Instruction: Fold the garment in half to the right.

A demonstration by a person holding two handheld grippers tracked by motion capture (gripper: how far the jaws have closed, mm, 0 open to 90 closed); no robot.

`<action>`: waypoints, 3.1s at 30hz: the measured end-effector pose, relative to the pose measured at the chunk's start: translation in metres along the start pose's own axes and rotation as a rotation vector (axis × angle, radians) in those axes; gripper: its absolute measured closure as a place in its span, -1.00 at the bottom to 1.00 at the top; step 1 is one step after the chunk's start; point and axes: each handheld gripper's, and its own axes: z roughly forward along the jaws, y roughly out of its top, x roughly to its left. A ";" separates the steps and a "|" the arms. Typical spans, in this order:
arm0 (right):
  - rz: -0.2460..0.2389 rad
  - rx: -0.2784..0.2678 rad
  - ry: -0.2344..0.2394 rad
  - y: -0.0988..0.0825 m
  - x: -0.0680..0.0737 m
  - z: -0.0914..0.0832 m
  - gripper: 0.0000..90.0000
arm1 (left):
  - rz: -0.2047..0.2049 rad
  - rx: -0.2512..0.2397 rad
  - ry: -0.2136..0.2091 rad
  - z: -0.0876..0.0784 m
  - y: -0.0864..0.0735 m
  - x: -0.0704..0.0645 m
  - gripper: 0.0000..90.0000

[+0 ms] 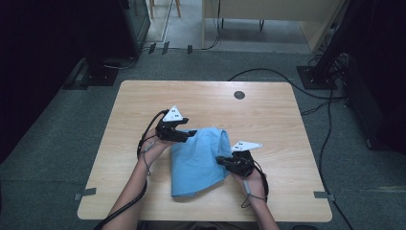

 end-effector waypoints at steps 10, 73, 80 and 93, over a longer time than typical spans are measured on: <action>-0.040 -0.037 -0.044 0.013 -0.001 -0.011 0.98 | 0.018 -0.030 0.044 -0.013 -0.009 -0.009 -0.29; -0.191 -0.057 -0.140 0.019 -0.029 -0.005 0.03 | -0.083 -0.003 0.049 -0.035 -0.045 -0.007 -0.52; -0.201 -0.043 -0.137 0.020 -0.033 -0.004 -0.01 | -0.089 0.003 0.052 -0.037 -0.050 -0.006 -0.52; -0.227 -0.040 -0.141 0.021 -0.042 -0.009 -0.11 | -0.115 -0.009 0.071 -0.044 -0.060 -0.007 -0.52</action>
